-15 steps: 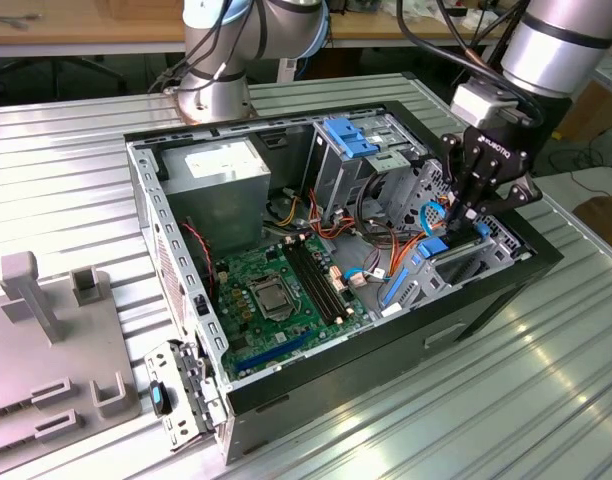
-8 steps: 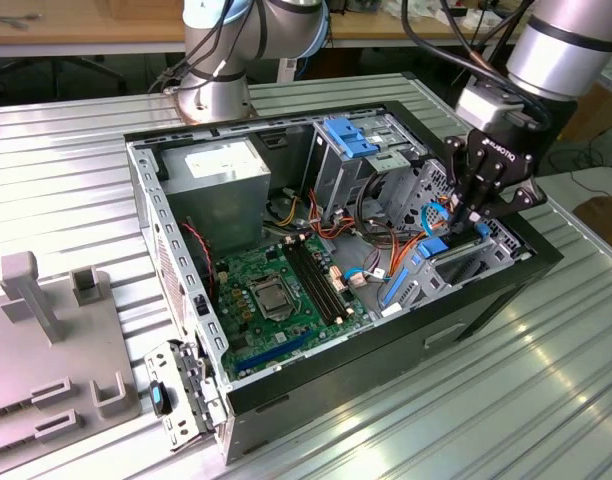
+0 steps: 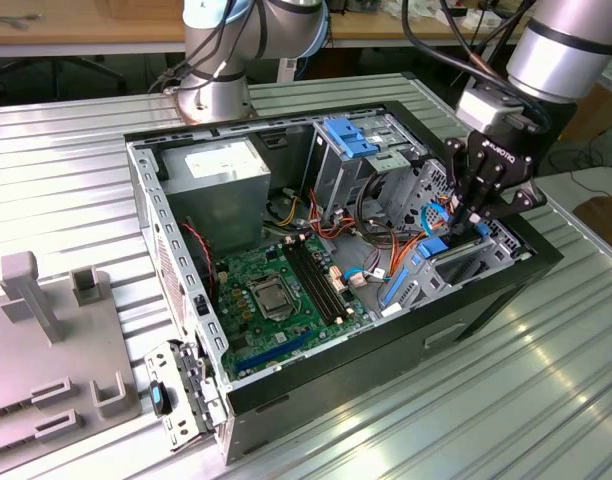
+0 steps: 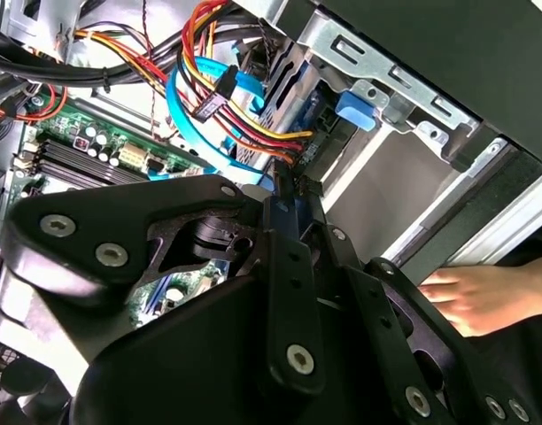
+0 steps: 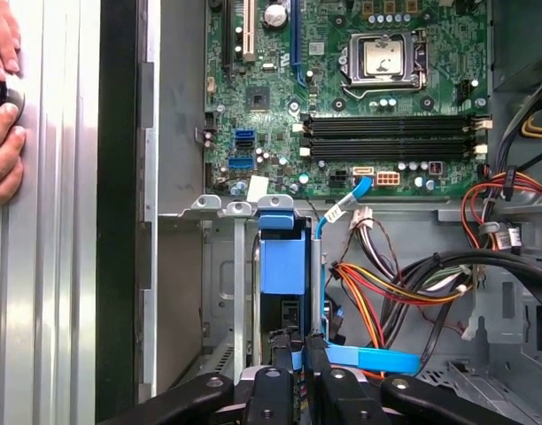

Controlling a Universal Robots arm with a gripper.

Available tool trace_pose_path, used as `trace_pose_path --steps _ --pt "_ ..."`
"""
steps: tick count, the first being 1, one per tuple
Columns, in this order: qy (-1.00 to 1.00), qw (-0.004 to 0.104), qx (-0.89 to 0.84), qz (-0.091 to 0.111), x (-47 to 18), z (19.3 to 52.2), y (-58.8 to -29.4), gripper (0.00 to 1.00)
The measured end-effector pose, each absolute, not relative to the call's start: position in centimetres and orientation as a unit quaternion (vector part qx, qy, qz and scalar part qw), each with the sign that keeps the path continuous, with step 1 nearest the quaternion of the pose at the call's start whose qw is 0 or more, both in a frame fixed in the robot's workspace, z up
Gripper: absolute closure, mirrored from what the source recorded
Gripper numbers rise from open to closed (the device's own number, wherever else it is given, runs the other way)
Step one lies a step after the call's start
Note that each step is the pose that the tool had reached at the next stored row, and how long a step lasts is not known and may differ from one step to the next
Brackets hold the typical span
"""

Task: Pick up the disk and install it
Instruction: 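Insert the second disk wire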

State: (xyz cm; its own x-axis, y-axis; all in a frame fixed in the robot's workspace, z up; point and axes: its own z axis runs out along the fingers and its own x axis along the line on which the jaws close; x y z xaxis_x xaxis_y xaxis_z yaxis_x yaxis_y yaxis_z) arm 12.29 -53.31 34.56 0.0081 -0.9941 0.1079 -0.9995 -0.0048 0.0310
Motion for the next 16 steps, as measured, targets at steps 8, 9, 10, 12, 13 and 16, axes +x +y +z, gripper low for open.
trace_pose_path --steps 8,9,10,12,13,16 --pt "-0.704 0.048 0.708 0.025 12.39 34.49 -53.49 0.80" --pt "-0.704 0.049 0.708 0.025 12.40 34.50 -53.56 0.80" --pt "-0.704 0.049 0.708 0.025 12.41 34.50 -53.63 0.80" --pt "-0.704 0.049 0.708 0.024 12.44 34.50 -53.78 0.80" --pt "-0.704 0.049 0.708 0.024 12.44 34.50 -53.81 0.80" --pt "-0.704 0.049 0.708 0.024 12.44 34.49 -53.89 0.80"
